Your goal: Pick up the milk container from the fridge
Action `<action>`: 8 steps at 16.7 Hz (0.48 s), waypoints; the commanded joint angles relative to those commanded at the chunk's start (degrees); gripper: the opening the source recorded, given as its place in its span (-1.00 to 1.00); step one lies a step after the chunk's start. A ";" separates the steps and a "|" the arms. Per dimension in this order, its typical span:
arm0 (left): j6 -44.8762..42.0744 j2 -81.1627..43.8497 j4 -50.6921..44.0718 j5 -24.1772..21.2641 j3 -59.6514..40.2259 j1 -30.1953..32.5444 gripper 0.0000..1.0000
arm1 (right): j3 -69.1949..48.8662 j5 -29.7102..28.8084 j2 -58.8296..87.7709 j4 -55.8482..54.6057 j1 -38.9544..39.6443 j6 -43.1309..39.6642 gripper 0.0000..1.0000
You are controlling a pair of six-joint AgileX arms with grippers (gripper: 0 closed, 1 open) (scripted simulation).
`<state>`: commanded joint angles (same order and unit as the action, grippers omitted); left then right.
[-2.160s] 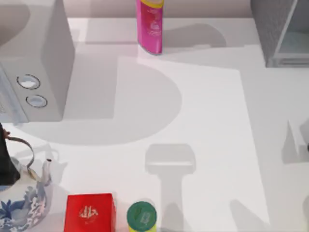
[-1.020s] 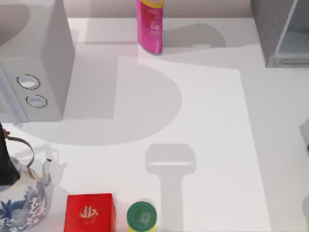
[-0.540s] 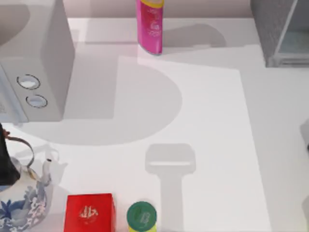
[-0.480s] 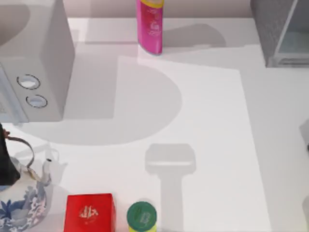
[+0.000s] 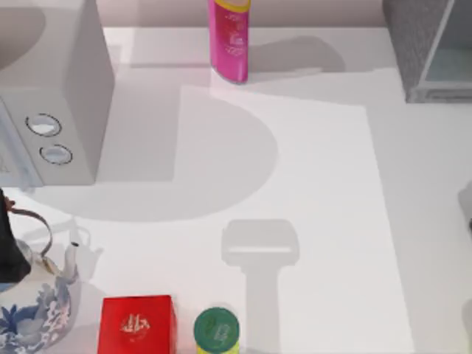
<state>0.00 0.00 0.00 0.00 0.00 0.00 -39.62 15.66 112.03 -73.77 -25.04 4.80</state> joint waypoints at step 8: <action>0.00 0.00 0.00 0.00 0.00 0.00 1.00 | -17.15 -5.27 11.54 6.83 12.66 -4.12 1.00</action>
<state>0.00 0.00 0.00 0.00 0.00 0.00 -56.78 10.39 123.57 -66.94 -12.38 0.68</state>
